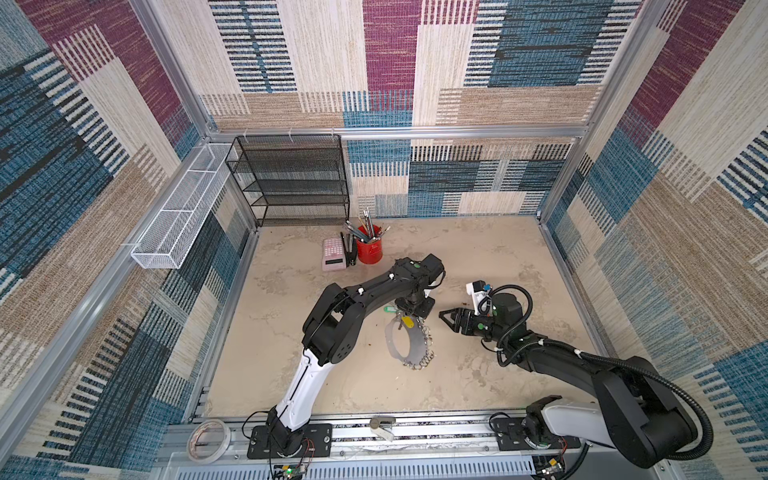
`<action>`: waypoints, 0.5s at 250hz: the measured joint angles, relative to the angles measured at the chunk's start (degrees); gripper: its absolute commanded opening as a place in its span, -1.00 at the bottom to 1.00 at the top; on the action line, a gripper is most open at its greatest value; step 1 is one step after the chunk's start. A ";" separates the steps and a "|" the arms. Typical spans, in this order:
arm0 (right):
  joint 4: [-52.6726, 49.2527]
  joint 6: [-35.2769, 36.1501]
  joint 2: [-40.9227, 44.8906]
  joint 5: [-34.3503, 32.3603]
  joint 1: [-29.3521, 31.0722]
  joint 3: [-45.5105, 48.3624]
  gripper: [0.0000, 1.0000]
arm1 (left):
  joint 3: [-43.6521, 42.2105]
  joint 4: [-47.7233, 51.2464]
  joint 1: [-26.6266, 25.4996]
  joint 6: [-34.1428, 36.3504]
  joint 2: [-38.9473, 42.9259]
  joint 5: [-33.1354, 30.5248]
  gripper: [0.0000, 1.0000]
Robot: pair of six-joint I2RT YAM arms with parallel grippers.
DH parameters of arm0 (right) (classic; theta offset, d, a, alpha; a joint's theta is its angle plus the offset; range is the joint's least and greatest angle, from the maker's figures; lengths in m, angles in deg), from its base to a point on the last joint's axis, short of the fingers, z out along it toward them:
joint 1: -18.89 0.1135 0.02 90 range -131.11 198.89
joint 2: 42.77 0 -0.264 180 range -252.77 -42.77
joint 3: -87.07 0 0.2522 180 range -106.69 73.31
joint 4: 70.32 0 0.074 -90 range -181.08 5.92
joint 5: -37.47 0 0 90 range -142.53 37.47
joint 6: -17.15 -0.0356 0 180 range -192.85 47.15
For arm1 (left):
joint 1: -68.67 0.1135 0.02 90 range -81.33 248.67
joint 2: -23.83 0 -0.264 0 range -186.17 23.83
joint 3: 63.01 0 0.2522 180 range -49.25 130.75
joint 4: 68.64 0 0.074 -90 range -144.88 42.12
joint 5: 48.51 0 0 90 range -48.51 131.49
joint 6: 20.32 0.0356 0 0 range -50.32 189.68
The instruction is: Put the keys on the keyring
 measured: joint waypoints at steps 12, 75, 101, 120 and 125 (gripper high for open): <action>0.02 0.00 -0.15 0.00 0.00 0.00 0.31 | 0.20 0.22 0.00 0.00 -0.04 -0.24 -0.78; 0.07 0.00 -0.74 0.04 0.00 0.02 0.31 | 1.62 1.84 0.02 -0.04 -0.72 -3.63 -0.79; 0.09 0.00 -1.03 0.07 0.00 0.02 0.32 | 1.62 2.23 0.02 -0.07 -0.74 -4.44 -0.79; 0.09 0.00 -1.18 0.07 0.00 0.02 0.31 | 1.64 2.23 0.02 -0.07 -0.76 -4.44 -0.80; 0.09 0.00 -1.20 0.07 0.00 0.02 0.32 | 1.64 2.25 0.02 -0.07 -0.76 -4.44 -0.79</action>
